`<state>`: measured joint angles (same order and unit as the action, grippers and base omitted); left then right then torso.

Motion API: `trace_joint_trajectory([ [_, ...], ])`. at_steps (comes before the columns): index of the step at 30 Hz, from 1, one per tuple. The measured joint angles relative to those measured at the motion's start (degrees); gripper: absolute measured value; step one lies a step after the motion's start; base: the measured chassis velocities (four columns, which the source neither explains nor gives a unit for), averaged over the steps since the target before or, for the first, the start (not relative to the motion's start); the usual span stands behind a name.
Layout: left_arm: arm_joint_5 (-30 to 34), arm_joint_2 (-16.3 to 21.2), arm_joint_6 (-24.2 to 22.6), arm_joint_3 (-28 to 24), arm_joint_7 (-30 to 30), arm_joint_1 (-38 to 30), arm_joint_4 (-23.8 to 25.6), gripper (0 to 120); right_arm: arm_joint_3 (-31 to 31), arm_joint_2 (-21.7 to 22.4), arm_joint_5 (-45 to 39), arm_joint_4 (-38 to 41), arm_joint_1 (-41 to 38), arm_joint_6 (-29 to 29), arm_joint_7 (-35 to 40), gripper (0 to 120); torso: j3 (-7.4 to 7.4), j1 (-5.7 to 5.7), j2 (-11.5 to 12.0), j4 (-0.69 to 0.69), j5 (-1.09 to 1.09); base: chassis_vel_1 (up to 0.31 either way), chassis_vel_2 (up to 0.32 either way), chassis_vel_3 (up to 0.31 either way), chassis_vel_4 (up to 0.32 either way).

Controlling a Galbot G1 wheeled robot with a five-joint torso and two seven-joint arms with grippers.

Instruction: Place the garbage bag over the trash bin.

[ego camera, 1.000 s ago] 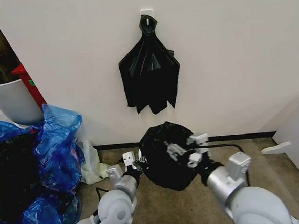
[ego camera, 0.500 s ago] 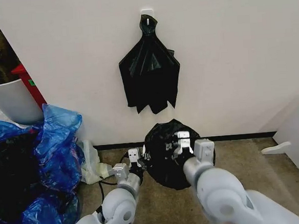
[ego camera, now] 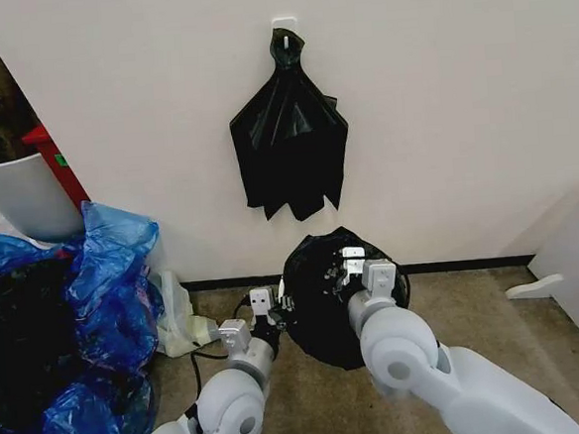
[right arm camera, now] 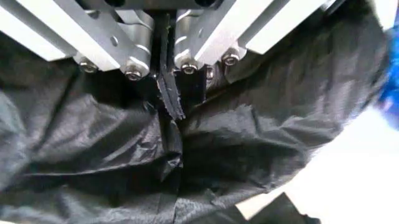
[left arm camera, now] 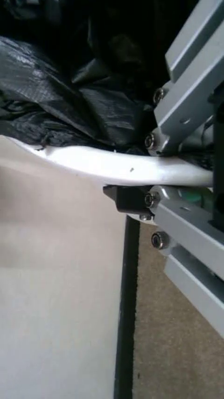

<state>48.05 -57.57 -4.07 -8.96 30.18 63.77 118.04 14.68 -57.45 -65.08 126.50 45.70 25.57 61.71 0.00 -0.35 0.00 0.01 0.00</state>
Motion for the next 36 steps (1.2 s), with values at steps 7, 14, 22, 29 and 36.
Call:
trace_joint_trajectory([
  [7, 0.0, -1.2, 0.2, 1.1, 0.0, -0.5, -0.7, 1, 1.0, 0.9, -1.4, 5.1, 3.6, 0.3, 0.4, 0, 0.00, 0.00, 0.0, 0.02, 0.00, 0.000, 0.000, 0.000, 0.000],
  [14, -0.2, -2.0, 0.3, 0.4, -0.2, -1.1, -0.2, 1, 1.3, -0.2, -1.7, 1.1, 2.8, 0.8, 0.2, 0, 0.00, 0.00, 0.0, 0.01, -0.01, 0.000, 0.000, 0.000, 0.000],
  [22, -3.8, -0.5, 0.8, -0.3, -2.0, 0.4, 0.7, 1, -1.0, -0.3, -1.1, -1.4, 1.5, 0.7, -0.7, 0, 0.00, 0.00, 0.0, 0.01, 0.00, 0.000, 0.000, 0.000, 0.000],
  [29, -6.4, -0.1, 1.3, -0.6, -3.5, 1.1, 0.6, 1, -1.9, -0.2, 0.9, -0.8, 3.3, 0.4, -1.3, 0, 0.00, 0.01, 0.0, 0.01, -0.01, 0.000, 0.000, 0.000, 0.000],
  [36, -5.3, -1.4, 1.8, -0.4, -2.9, -0.3, -0.5, 1, -2.4, 0.1, 1.1, 0.7, 8.3, 1.0, -2.6, 0, 0.00, 0.01, 0.0, 0.03, 0.00, 0.000, 0.000, 0.000, 0.000],
])
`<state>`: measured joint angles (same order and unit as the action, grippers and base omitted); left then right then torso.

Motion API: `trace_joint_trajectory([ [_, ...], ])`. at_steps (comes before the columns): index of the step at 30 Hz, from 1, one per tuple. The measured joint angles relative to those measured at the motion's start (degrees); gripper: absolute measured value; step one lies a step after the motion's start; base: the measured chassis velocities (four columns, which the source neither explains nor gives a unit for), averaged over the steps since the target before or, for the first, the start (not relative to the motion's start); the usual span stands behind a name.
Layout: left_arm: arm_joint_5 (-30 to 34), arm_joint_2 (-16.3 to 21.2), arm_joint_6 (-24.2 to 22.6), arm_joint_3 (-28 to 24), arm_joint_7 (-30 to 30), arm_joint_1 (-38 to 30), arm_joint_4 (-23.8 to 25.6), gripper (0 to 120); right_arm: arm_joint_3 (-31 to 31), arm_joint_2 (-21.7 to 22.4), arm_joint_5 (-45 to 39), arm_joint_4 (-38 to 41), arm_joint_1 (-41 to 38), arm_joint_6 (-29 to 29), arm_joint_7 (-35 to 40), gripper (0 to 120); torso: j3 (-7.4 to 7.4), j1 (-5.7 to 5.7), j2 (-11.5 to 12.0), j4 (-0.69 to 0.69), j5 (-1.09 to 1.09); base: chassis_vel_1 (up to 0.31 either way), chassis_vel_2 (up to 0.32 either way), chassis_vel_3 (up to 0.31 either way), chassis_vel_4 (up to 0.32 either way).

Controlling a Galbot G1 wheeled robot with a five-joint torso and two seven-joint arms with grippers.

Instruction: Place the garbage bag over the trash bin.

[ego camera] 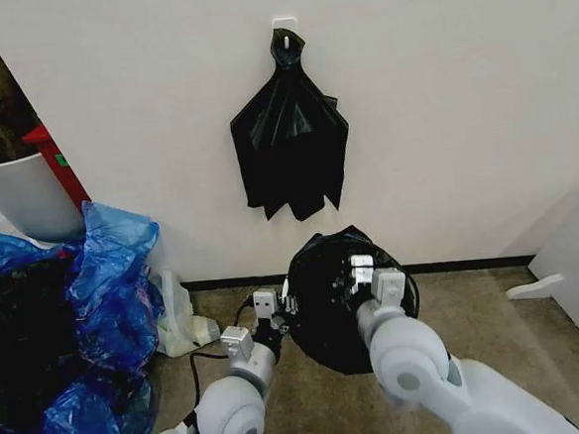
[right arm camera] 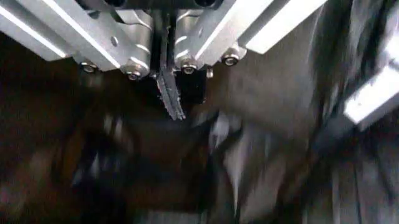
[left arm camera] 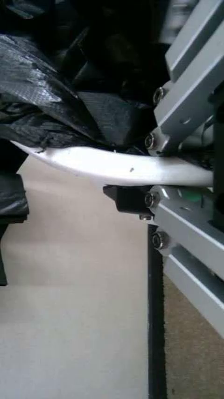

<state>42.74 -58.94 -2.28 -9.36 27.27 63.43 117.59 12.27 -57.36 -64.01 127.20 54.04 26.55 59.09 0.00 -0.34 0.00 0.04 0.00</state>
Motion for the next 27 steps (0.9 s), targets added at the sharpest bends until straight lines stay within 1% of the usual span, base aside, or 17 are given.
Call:
trace_joint_trajectory([
  [7, -0.2, -0.4, 0.0, -1.8, 0.1, -0.9, 0.2, 1, 0.5, -1.9, 0.2, -2.3, 0.4, 0.3, 0.3, 0, 0.00, 0.00, 0.0, -0.03, 0.00, 0.000, 0.000, 0.000, 0.000],
  [15, -3.5, -1.3, 0.4, -2.2, -0.6, 1.0, 1.0, 1, 1.1, -2.7, 0.3, -5.3, 0.4, 0.4, 2.4, 0, 0.00, 0.00, 0.0, -0.03, 0.00, 0.000, 0.000, 0.000, 0.000],
  [19, -4.4, -1.0, 0.5, -2.4, -1.2, 1.2, 1.8, 1, 1.0, -2.7, 0.8, -6.9, 0.7, 0.4, 2.8, 0, 0.00, 0.00, 0.0, -0.02, 0.00, 0.000, 0.000, 0.000, 0.000],
  [27, -5.1, 0.2, 0.9, -4.7, -2.3, 1.1, 2.3, 1, 0.1, -3.3, 1.2, -8.5, 0.8, 0.2, 3.4, 0, 0.00, 0.00, 0.0, -0.02, 0.00, 0.000, 0.000, 0.000, 0.000],
])
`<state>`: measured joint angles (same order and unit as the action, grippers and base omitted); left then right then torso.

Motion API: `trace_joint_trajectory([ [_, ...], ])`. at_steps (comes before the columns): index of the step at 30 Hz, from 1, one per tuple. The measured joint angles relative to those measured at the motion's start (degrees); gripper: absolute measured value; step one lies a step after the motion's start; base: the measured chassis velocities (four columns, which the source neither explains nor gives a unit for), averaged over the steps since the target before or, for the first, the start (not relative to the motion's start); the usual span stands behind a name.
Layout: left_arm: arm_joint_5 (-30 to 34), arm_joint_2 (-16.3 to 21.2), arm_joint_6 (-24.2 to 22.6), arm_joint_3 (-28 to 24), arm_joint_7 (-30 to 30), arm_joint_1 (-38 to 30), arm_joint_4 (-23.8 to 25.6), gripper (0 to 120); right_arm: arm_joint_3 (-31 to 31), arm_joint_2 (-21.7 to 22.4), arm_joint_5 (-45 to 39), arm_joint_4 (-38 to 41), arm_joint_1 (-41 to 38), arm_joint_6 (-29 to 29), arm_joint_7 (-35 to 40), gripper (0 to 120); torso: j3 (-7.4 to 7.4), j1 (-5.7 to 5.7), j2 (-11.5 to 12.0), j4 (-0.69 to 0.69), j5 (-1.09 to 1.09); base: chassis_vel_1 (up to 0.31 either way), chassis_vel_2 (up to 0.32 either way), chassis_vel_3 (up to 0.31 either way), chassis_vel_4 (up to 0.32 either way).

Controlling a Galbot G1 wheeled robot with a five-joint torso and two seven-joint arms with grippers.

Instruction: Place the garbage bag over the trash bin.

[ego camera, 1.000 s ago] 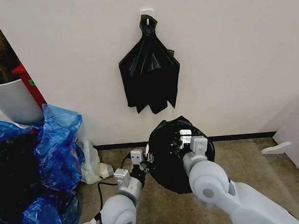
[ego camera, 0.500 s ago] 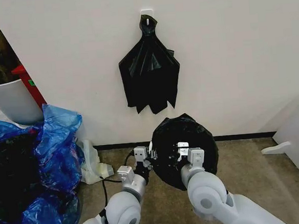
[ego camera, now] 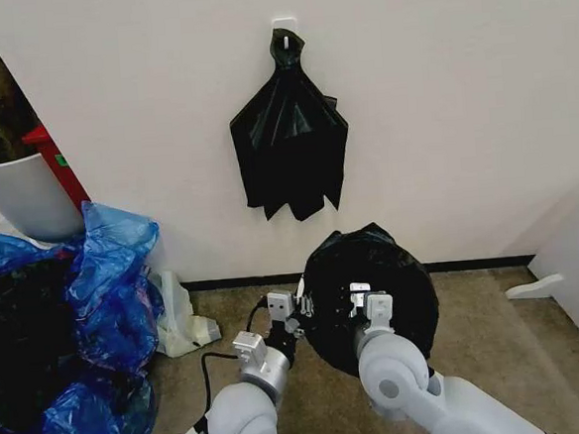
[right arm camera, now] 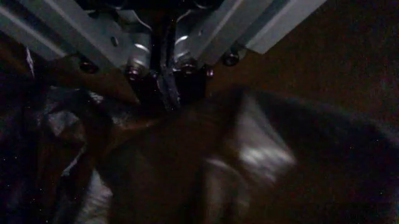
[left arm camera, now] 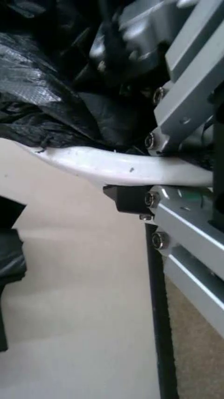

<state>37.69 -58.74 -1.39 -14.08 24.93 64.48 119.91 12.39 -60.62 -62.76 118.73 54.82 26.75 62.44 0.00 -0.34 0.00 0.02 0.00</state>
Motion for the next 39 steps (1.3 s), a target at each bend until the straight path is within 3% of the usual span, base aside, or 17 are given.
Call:
trace_joint_trajectory([
  [11, 0.6, 0.7, 0.0, -0.1, 0.0, -0.6, 1.2, 1, -1.2, -1.1, -0.3, -3.0, -0.1, -0.1, 0.3, 0, 0.00, 0.00, 0.0, 0.00, 0.00, 0.000, 0.000, 0.000, 0.000],
  [25, 0.5, -0.4, -0.1, 0.4, 0.2, -0.5, -1.3, 1, 0.0, -0.7, -2.1, 3.8, -1.0, 0.1, 2.1, 0, 0.00, 0.00, 0.0, 0.00, 0.02, 0.000, 0.000, 0.000, 0.000],
  [35, 0.4, 2.5, -0.1, 1.8, 0.1, 1.0, 1.2, 1, -4.9, 0.7, -2.4, -0.1, -2.4, 0.2, 0.1, 0, 0.00, 0.00, 0.0, -0.02, 0.00, 0.000, 0.000, 0.000, 0.000],
  [39, 0.9, 2.8, -0.1, 1.0, 0.0, 0.2, 1.6, 1, -6.6, 1.1, -2.5, -0.2, -1.2, 0.2, -0.2, 0, 0.00, 0.00, 0.0, 0.04, 0.00, 0.000, 0.000, 0.000, 0.000],
])
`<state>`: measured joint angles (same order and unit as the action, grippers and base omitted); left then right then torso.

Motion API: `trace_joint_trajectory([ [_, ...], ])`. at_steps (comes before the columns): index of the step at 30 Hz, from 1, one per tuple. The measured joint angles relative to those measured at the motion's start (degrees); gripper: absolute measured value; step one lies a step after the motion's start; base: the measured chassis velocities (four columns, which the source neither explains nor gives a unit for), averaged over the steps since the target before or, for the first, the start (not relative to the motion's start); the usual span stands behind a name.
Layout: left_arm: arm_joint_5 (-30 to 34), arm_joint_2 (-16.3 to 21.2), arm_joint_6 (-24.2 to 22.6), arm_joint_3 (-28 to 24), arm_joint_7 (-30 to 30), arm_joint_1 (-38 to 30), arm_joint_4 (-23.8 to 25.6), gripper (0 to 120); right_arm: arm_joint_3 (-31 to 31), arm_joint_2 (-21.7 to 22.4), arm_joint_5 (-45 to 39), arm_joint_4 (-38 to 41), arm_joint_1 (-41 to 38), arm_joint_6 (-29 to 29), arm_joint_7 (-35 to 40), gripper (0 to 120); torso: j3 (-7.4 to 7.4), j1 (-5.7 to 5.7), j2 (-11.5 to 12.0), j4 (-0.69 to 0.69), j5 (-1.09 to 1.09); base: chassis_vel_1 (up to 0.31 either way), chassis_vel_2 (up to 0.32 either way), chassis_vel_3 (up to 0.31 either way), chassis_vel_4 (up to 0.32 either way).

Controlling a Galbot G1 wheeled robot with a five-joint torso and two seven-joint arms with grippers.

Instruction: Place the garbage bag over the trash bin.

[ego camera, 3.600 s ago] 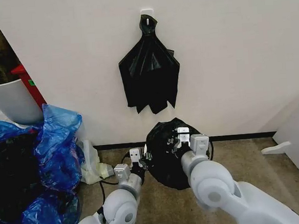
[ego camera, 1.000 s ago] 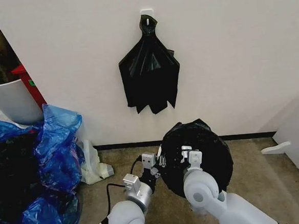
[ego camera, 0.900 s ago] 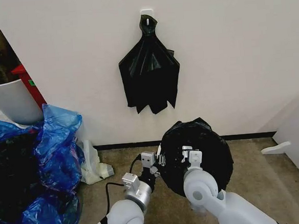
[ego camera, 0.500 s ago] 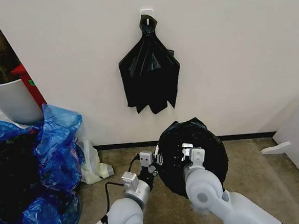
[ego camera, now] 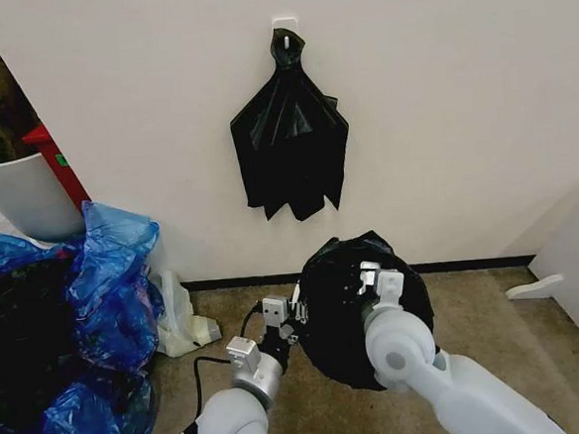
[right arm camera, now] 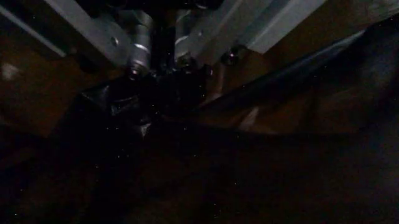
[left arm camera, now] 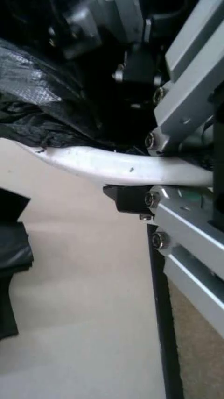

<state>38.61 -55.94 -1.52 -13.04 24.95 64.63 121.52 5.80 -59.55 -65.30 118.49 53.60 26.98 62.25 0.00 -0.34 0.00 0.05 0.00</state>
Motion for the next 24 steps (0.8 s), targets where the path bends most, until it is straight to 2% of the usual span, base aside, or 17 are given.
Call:
trace_joint_trajectory([
  [5, 0.1, 0.2, 0.0, -0.3, 0.0, 0.0, 0.5, 1, -0.7, -0.1, 0.3, -0.4, 0.6, 0.0, -0.6, 0, 0.00, 0.00, 0.0, -0.05, -0.01, 0.000, 0.000, 0.000, 0.000],
  [13, -0.1, -0.2, 0.0, 0.1, 0.2, 0.0, 0.1, 1, 2.1, 0.4, 0.4, 4.8, 2.4, 0.0, 0.1, 0, 0.00, 0.00, 0.0, -0.04, 0.01, 0.000, 0.000, 0.000, 0.000],
  [24, -0.5, 0.6, 0.0, 1.9, 0.2, 1.7, 2.7, 1, 1.6, -0.2, 1.5, 1.5, 3.5, 0.2, -0.2, 0, 0.00, 0.00, 0.0, -0.04, 0.00, 0.000, 0.000, 0.000, 0.000],
])
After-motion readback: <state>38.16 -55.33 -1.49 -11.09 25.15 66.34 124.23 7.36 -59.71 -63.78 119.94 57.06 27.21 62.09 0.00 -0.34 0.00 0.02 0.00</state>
